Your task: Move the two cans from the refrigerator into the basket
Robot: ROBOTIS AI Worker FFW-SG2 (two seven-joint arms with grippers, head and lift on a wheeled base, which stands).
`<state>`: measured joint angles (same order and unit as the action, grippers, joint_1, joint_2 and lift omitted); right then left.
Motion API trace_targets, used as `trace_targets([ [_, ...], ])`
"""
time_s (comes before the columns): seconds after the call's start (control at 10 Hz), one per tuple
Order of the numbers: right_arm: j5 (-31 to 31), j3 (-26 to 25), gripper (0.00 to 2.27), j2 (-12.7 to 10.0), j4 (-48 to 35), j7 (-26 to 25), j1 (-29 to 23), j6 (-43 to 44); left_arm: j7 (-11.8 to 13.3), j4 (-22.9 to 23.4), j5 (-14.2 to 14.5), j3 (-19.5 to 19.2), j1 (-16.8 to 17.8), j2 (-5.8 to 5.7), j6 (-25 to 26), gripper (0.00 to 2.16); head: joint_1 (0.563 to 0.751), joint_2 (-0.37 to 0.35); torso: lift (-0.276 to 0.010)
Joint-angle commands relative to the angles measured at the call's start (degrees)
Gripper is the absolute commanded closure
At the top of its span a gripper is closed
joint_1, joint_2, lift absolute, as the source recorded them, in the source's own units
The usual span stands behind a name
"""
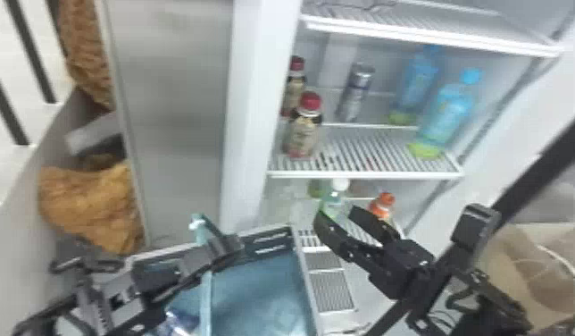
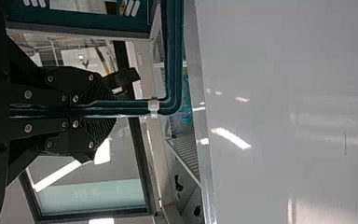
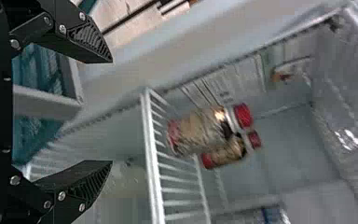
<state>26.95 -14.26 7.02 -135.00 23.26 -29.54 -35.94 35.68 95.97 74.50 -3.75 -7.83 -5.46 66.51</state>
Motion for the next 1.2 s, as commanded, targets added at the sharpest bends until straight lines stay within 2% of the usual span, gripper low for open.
trace_targets([
  [0.0, -0.22, -0.6, 0.3, -0.16, 0.08, -1.11, -0.13, 3.46, 0.0, 0.0, -0.01, 0.1, 0.1, 0.01, 0.0, 1.19, 0.695, -0.273, -0.031],
  [0.4, -1.02, -0.94, 0.3, -0.16, 2.33, -5.24, 2.12, 9.23, 0.0, 0.0, 0.11, 0.55, 0.81, 0.01, 0.0, 1.19, 0.695, -0.315, -0.031],
  [0.8, -2.62, -2.31, 0.3, -0.16, 4.72, -7.35, 6.48, 10.21, 0.0, 0.0, 0.45, 0.9, 1.37, 0.01, -0.14, 1.19, 0.695, -0.344, -0.031],
  [1.1, -3.99, -2.54, 0.3, 0.1, 9.92, -7.97, 12.24, 11.05, 0.0, 0.0, 0.68, 1.01, 1.65, 0.01, -0.14, 1.19, 0.695, -0.35, -0.031],
])
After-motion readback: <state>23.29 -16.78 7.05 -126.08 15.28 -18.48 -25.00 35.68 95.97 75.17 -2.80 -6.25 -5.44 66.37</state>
